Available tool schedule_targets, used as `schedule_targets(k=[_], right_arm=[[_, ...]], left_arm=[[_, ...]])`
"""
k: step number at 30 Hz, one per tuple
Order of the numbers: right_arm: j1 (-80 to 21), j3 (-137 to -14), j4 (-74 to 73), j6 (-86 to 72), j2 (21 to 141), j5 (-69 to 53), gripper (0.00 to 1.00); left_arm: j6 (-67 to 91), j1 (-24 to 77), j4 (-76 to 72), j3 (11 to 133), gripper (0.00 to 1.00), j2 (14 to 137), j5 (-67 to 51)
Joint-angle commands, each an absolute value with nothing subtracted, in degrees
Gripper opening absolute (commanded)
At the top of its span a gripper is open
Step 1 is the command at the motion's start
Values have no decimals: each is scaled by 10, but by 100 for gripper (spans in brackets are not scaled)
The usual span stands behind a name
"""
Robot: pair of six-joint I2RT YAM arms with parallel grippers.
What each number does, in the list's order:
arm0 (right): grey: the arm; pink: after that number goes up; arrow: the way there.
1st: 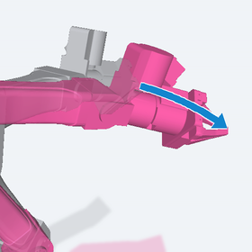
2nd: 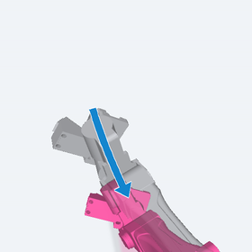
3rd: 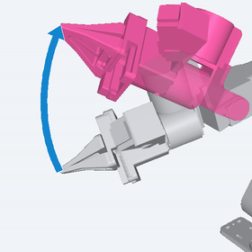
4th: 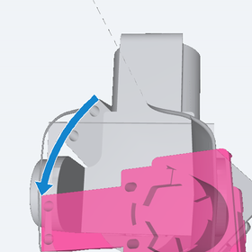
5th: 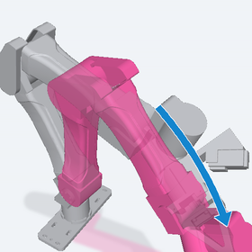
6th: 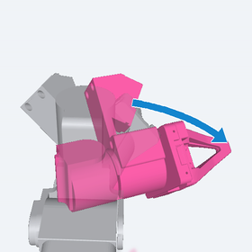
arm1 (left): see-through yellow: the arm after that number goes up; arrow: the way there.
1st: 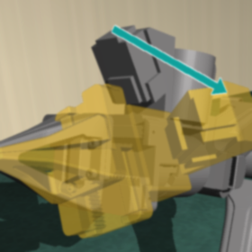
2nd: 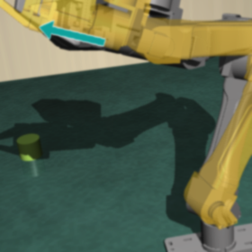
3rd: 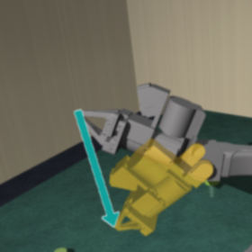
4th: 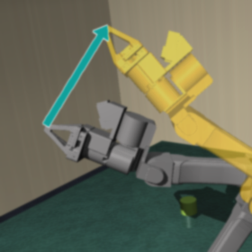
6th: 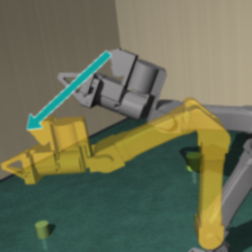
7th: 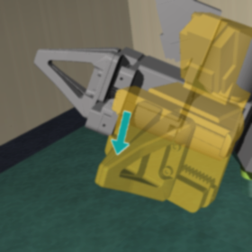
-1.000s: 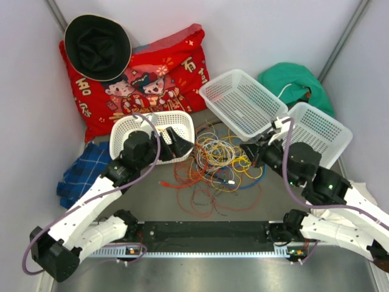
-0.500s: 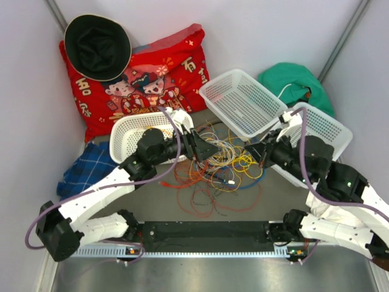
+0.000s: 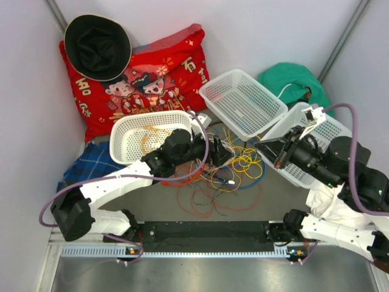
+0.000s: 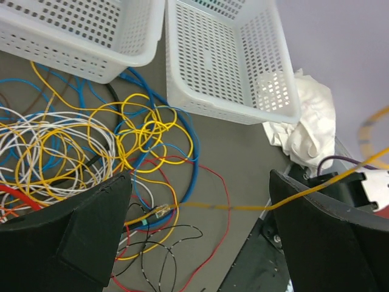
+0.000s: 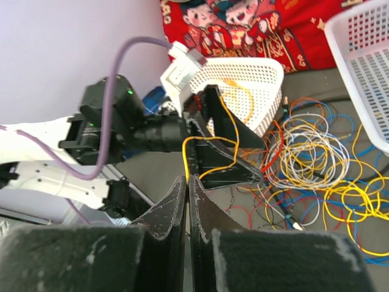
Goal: Untangle the cables
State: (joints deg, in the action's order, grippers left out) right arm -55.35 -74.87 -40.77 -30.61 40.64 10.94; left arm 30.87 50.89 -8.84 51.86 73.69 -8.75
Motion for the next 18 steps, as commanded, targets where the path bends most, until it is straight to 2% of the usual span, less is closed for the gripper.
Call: schedule_targets(k=[1, 2, 4, 6, 7, 9, 10, 11, 17, 18], right_arm=[[-557, -798, -411, -316, 396, 91, 0], [-557, -802, -414, -316, 395, 88, 0], [-557, -808, -415, -316, 392, 87, 0], [-557, -803, -419, -316, 389, 91, 0], [-557, -801, -420, -315, 383, 94, 0], [-556, -788, -420, -317, 374, 98, 0], [-557, -784, -418, -317, 373, 101, 0], [-557, -779, -418, -320, 365, 103, 0], [-556, -742, -414, -332, 341, 105, 0], [-557, -739, -414, -335, 338, 103, 0]], left_arm=[[280, 509, -114, 510, 99, 741, -44], [278, 509, -114, 508, 95, 744, -39], [277, 509, -114, 509, 78, 749, -37], [279, 509, -121, 511, 56, 747, -43], [283, 509, -123, 515, 40, 745, -43], [285, 509, -124, 527, 26, 736, -47], [286, 509, -124, 533, 9, 732, -47], [286, 509, -121, 540, 0, 728, -48], [279, 509, -91, 598, 0, 697, -52], [278, 509, -76, 608, 10, 695, -47]])
